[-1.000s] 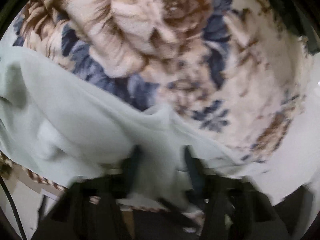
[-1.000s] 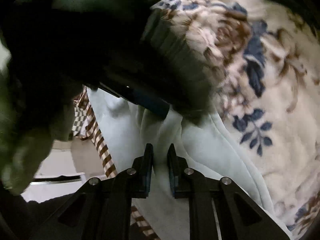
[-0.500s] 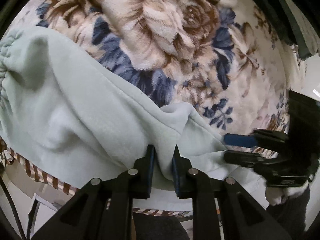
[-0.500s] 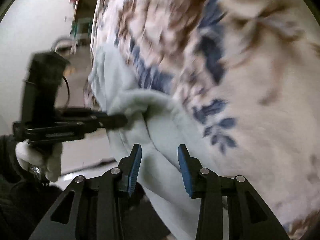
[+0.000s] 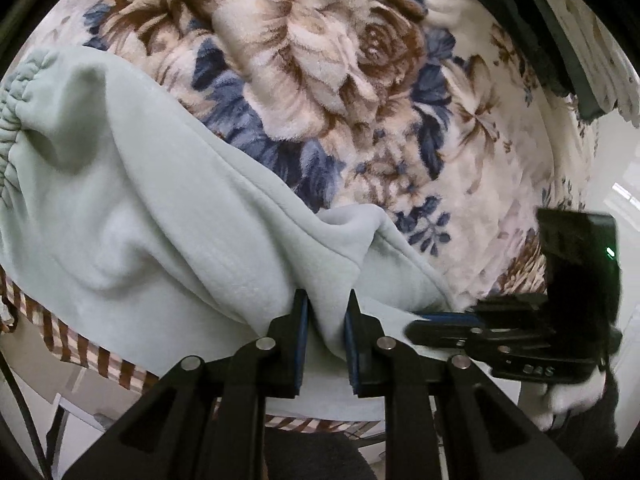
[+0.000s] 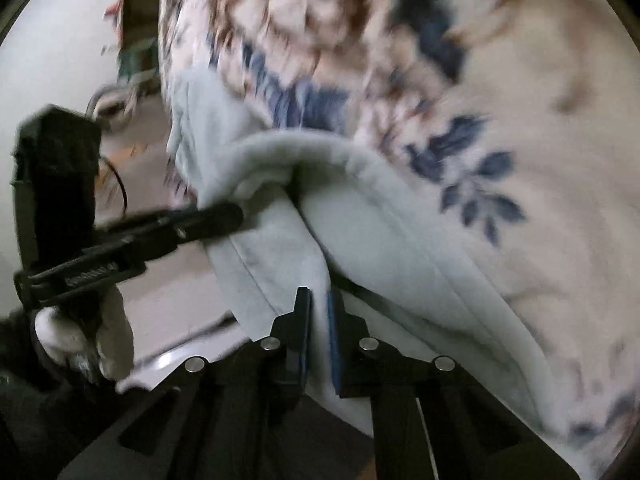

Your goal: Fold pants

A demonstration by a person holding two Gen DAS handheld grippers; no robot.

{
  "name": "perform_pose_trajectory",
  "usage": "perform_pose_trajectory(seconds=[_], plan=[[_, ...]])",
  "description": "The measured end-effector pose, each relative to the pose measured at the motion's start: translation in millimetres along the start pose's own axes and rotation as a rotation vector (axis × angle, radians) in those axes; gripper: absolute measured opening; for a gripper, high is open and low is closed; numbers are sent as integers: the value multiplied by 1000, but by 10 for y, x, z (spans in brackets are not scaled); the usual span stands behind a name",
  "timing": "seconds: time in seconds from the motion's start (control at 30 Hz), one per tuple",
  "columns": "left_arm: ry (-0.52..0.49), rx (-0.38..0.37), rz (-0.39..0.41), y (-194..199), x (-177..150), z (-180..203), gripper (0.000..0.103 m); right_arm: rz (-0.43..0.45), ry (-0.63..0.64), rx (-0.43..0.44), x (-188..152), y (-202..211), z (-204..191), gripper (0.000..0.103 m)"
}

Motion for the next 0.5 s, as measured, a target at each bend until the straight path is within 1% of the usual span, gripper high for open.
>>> perform_pose_trajectory(seconds=[0.03,0.1,0.13,0.17,0.2,0.27,0.3,0.37,0.4,0.43,0.47,0.5], plan=[[3,-5,2,16,10,-9,16,66,-35,-1,-17,115,-12,9],[32,-51,5,49,56,-14,18,198,-75,-13,-38,360,-5,8],[43,-71,8,78,81,-14,23,267,-77,-40,-71,501,7,8],[57,-94,16,142,117,-32,29,315,-71,-66,-76,572,23,8],[72,-120,27,193,152,-34,31,375,-72,-105,-65,658,74,8],[101,-167,59,293,223,-38,33,450,-101,-128,-4,700,194,8],[106,-186,70,326,254,-41,34,450,-94,-150,68,707,300,7],[120,-191,92,367,325,-96,35,460,-108,-187,149,643,409,8],[123,-186,99,371,351,-125,35,394,-111,-160,185,518,454,9],[122,-171,103,366,378,-154,35,291,-124,-128,190,374,502,9],[121,-156,104,346,407,-198,35,244,-133,-133,181,334,532,17],[122,-155,97,321,430,-224,35,243,-127,-139,179,386,525,26]])
Point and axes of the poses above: each gripper's, at about its wrist camera, not at the fingertips, and y roughly against the way its jaws point, z to its right, x to its top, the point moved 7 cm from there along -y, roughly the way its jaws point, and after that the axes turned 11 degrees about x, right-handed, at the moved point
